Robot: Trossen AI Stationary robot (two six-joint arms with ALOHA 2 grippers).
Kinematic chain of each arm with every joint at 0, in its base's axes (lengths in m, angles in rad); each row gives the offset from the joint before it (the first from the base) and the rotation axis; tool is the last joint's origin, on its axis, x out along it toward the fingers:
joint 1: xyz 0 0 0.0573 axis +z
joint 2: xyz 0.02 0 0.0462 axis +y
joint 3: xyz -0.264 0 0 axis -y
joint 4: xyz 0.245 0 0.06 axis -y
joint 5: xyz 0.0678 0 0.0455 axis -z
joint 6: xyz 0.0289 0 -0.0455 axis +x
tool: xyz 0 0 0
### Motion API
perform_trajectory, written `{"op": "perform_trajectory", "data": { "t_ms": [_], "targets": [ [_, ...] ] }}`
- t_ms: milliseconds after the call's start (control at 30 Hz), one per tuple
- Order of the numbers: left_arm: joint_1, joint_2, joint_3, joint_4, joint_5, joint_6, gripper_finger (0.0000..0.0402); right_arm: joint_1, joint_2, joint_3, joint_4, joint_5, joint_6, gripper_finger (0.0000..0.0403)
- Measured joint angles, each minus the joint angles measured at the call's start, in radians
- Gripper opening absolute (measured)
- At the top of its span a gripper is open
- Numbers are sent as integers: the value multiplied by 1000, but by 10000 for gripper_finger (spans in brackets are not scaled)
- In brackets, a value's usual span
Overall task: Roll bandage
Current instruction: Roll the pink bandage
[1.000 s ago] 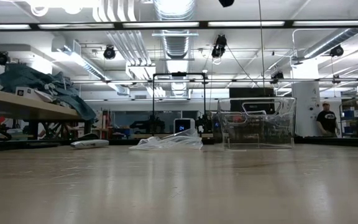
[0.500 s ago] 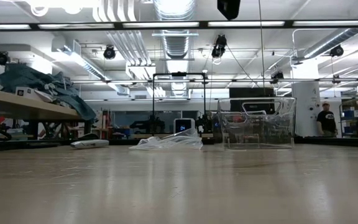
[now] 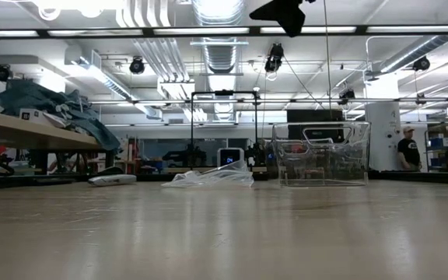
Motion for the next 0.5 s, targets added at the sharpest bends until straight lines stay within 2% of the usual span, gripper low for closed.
{"op": "perform_trajectory", "data": {
  "t_ms": [67, 133, 200, 300, 500],
  "targets": [
    [0, -20, 0, 8, -16, -48, 9, 10, 0, -59, 136, -69, -5, 242],
    [-4, -36, 0, 2, -76, -91, 9, 22, 0, -117, 283, -121, -5, 237],
    [-4, -43, 0, 2, -143, -125, 9, 45, -1, -167, 425, -126, -26, 233],
    [-3, -46, 0, -7, -182, -143, 9, 83, 12, -216, 596, -81, -79, 225],
    [-3, -38, 0, -11, -187, -139, 9, 117, 14, -210, 630, 46, -147, 213]
  ]
}}
